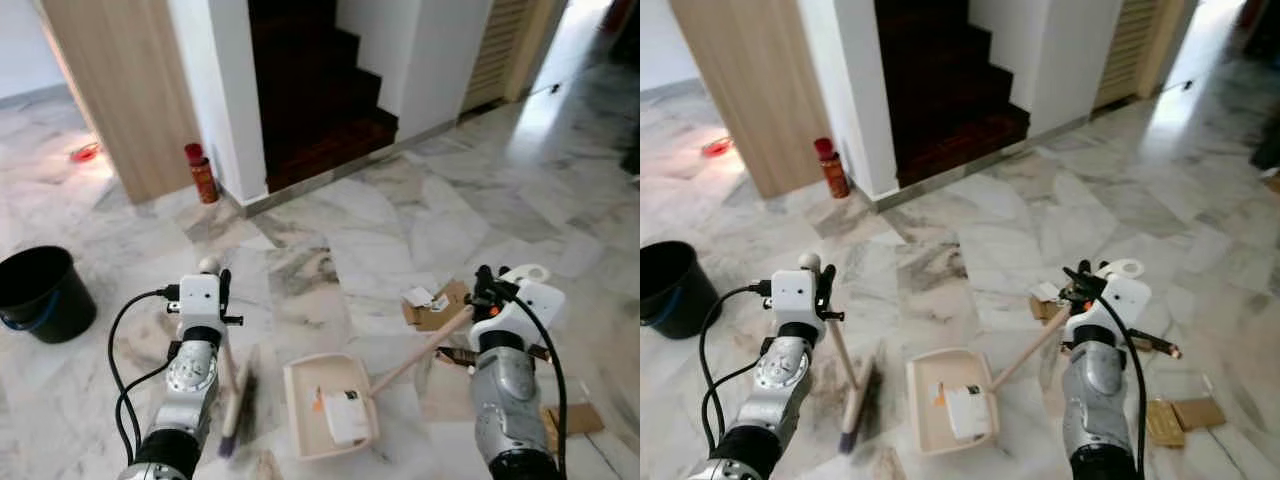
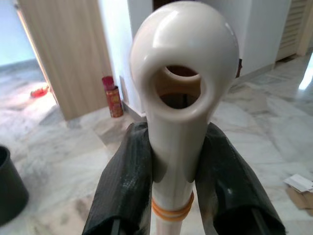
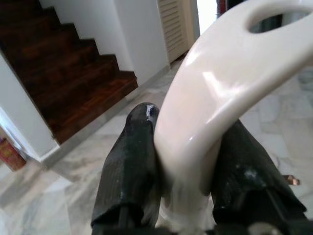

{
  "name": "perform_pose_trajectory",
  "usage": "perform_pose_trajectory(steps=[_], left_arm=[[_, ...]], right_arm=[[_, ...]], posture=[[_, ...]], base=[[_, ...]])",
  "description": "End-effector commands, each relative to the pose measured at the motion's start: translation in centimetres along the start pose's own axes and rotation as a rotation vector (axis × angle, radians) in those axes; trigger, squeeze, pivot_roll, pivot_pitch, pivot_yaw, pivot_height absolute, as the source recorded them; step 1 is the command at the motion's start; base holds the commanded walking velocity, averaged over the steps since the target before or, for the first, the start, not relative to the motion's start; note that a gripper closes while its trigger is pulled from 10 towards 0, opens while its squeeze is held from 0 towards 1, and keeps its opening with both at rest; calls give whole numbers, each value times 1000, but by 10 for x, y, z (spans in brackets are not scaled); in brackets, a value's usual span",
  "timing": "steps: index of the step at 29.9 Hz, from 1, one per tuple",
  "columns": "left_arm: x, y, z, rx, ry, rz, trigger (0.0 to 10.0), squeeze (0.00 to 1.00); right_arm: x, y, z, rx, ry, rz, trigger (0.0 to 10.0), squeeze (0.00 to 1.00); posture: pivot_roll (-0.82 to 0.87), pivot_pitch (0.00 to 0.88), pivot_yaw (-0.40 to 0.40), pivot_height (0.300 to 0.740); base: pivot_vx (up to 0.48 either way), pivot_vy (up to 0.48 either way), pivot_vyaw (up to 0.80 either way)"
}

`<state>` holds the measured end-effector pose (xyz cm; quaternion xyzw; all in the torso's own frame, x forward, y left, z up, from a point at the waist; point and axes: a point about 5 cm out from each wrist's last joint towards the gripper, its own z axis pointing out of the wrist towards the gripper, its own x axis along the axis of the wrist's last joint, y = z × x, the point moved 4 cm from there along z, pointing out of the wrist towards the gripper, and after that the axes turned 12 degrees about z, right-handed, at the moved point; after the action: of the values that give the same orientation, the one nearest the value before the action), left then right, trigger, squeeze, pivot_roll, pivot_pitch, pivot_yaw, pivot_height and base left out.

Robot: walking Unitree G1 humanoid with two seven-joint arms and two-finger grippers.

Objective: Sweep floor

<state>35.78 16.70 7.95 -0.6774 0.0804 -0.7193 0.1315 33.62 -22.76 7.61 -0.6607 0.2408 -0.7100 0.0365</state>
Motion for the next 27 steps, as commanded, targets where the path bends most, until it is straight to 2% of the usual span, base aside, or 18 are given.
perform_pose_trajectory(steps=[1, 13, 16, 19, 27], left_arm=[[12, -12, 6, 35, 50, 16, 10000, 0], [19, -12, 12, 50, 58, -2, 10000, 0], [18, -15, 12, 56, 55, -4, 10000, 0], [15, -17, 12, 50, 42, 6, 10000, 0], [16, -19, 14, 23, 45, 14, 10000, 0]], right_arm=[[14, -19, 8, 53, 55, 22, 10000, 0], [24, -18, 14, 47, 73, 11, 10000, 0], [26, -17, 14, 45, 80, 2, 10000, 0], [27, -16, 12, 36, 91, 1, 10000, 0], [23, -22, 9, 31, 98, 4, 10000, 0]], posture=[[-46, 0, -8, 740], [-91, 0, -21, 740], [-120, 0, -10, 740], [-161, 0, 34, 740], [-186, 0, 73, 740]], base=[[0, 398, 0], [0, 395, 0], [0, 394, 0], [0, 396, 0], [0, 396, 0]])
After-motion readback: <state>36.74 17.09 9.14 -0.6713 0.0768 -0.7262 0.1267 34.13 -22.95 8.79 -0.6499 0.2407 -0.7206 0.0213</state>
